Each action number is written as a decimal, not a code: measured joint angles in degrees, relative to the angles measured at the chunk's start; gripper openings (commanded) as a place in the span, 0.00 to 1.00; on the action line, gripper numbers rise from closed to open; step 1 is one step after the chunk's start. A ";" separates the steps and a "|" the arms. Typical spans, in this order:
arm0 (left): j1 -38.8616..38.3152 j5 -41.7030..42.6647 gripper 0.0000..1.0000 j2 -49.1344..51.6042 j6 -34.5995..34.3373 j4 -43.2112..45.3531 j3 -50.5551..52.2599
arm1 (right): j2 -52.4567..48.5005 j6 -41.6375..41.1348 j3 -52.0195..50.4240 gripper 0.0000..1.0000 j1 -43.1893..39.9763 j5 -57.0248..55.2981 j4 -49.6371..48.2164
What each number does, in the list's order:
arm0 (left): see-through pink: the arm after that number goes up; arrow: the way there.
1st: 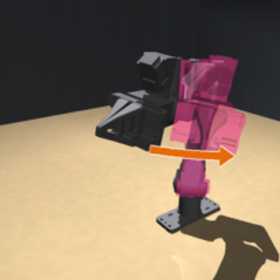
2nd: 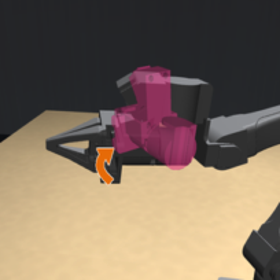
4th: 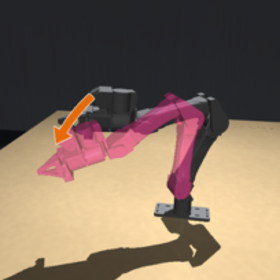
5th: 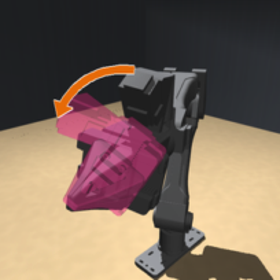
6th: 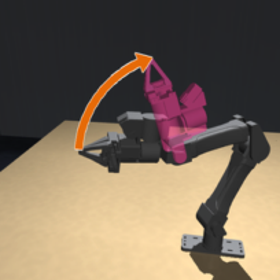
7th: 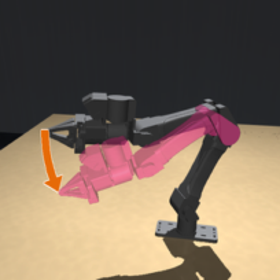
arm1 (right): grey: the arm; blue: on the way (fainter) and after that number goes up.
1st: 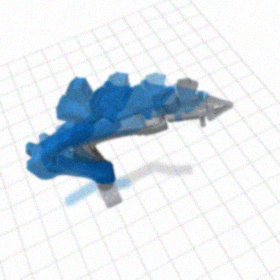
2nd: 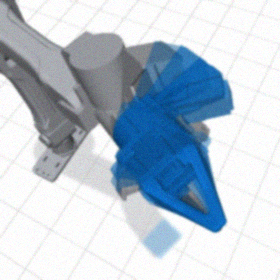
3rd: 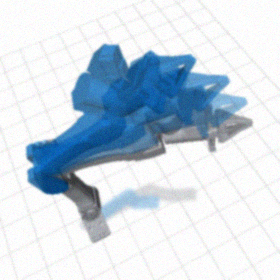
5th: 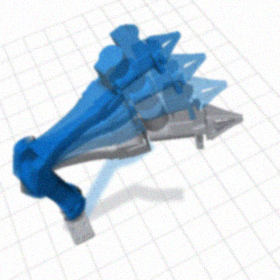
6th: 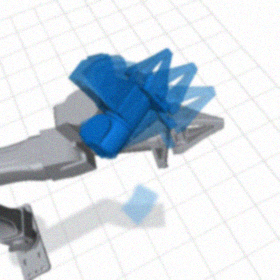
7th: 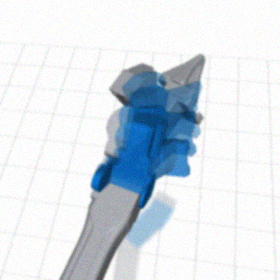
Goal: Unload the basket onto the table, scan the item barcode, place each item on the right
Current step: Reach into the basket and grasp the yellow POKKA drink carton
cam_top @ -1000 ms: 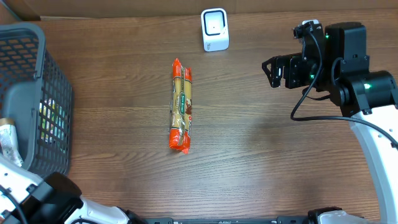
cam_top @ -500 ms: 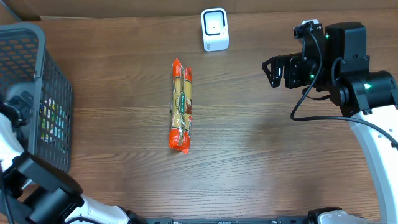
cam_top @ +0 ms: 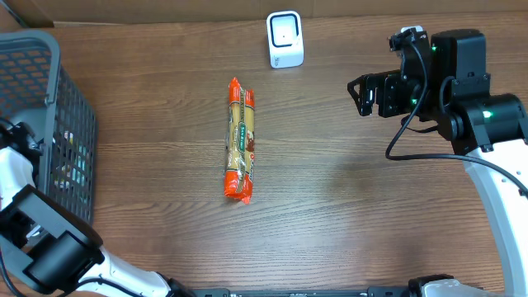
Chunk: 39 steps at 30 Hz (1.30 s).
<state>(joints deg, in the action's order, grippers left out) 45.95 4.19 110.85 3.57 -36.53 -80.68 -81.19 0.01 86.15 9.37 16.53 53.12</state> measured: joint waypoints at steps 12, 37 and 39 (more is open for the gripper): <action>-2.78 -1.27 0.75 4.20 0.63 2.05 -0.22 | 0.00 0.00 0.00 1.00 0.00 0.00 0.04; -3.23 -3.76 0.04 7.65 -1.60 -40.11 -37.27 | 0.00 0.02 0.00 1.00 0.00 0.00 0.02; -3.23 -3.56 0.04 7.65 -2.60 -44.17 -45.77 | 0.00 0.00 0.00 1.00 0.00 0.00 0.02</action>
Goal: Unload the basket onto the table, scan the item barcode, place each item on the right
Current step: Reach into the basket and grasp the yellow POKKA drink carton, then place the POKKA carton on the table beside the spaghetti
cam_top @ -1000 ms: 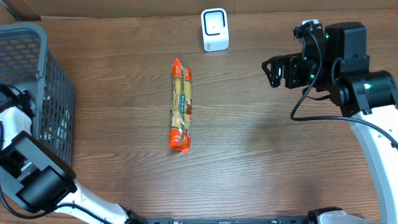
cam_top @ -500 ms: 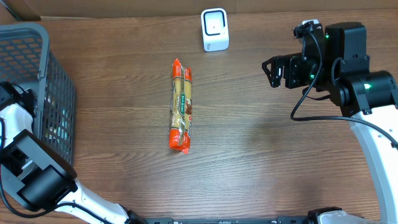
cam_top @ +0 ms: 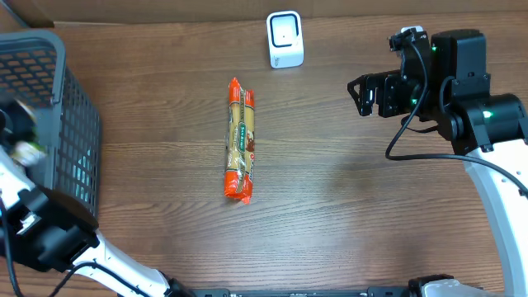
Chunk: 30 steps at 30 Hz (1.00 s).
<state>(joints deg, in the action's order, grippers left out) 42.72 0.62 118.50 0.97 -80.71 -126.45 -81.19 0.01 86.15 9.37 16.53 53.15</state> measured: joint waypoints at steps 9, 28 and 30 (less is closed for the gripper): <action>-6.14 6.08 0.04 -3.89 -3.28 -16.17 -30.71 | 0.00 -0.02 0.00 1.00 0.00 0.00 0.02; -50.66 -0.22 0.12 -5.75 -19.12 2.05 17.86 | 0.00 -0.02 0.00 1.00 0.00 0.02 0.07; -52.63 -0.52 0.16 -5.73 -20.85 7.39 24.55 | 0.00 0.00 0.00 1.00 0.00 0.00 0.02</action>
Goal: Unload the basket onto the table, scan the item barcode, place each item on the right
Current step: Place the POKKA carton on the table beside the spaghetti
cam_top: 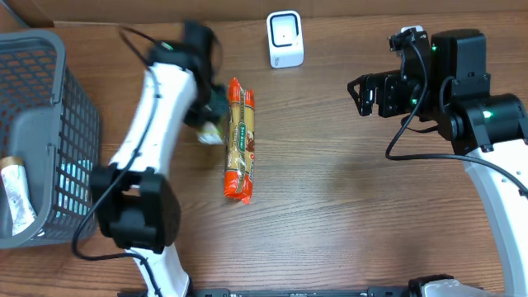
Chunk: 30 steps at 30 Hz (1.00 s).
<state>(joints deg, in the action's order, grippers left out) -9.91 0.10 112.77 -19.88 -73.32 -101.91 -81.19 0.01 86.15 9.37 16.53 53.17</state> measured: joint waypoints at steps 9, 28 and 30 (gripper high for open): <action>-2.03 -1.57 0.61 0.28 -4.81 16.26 19.67 | 0.00 0.00 0.00 1.00 0.00 -0.02 0.02; 1.36 0.39 1.00 -5.05 -3.50 -8.15 -19.43 | 0.00 0.00 0.00 1.00 0.00 0.00 0.02; 4.52 -0.46 1.00 -7.69 -3.48 -11.82 -24.63 | 0.00 -0.02 0.00 1.00 0.00 -0.02 0.00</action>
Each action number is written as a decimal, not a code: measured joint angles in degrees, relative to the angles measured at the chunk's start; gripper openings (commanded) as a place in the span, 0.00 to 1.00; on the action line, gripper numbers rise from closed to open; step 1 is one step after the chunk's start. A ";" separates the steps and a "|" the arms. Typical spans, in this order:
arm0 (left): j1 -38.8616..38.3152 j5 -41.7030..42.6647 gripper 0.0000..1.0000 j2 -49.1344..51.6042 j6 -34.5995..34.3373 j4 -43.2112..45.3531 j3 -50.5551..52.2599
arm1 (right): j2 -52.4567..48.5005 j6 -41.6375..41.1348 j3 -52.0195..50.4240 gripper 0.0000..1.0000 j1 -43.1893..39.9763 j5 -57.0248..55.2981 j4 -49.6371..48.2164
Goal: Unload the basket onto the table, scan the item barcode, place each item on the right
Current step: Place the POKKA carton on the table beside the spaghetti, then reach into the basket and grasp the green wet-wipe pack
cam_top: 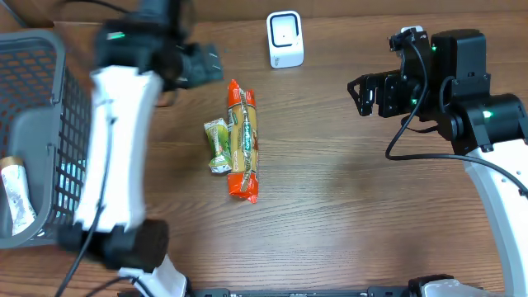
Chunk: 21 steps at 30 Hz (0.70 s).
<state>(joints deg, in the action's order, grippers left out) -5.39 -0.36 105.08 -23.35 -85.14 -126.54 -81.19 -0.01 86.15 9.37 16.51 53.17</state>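
Note:
A small green packet (219, 146) lies flat on the wooden table, touching the left side of a long orange pack (242, 140). The white barcode scanner (285, 39) stands at the back of the table. My left gripper (211, 67) hovers behind the packets and left of the scanner; it looks open and holds nothing. My right gripper (360, 96) hangs open at the right, well apart from everything.
A grey mesh basket (78, 124) stands at the left edge with a white tube-like item (16, 196) and other goods inside. The left arm's white link (115, 165) stretches between the basket and the packets.
The green packet was in my left gripper beside the orange pack; now it lies on the table against that pack. The left gripper has let go and is farther back. The right arm is unmoved.
My left arm was first at the basket on the far left, then blurred over its rim. Later it was over the table with the green packet beside the orange pack. Now the packet lies there and the gripper is clear of it.

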 measured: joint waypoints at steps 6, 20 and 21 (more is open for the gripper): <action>18.32 -2.08 1.00 -10.14 0.81 -6.54 -4.87 | -0.02 0.04 0.02 1.00 0.00 0.02 0.00; 55.89 1.29 0.99 -11.67 6.45 0.39 9.57 | -0.02 0.02 0.00 1.00 0.00 0.00 0.02; 56.81 2.10 0.99 -11.56 7.21 2.80 12.94 | -0.02 0.02 0.00 1.00 0.00 0.02 0.02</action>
<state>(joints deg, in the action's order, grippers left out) 51.42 1.74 93.51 -16.14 -82.35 -113.60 -81.21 0.01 86.15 9.37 16.53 53.19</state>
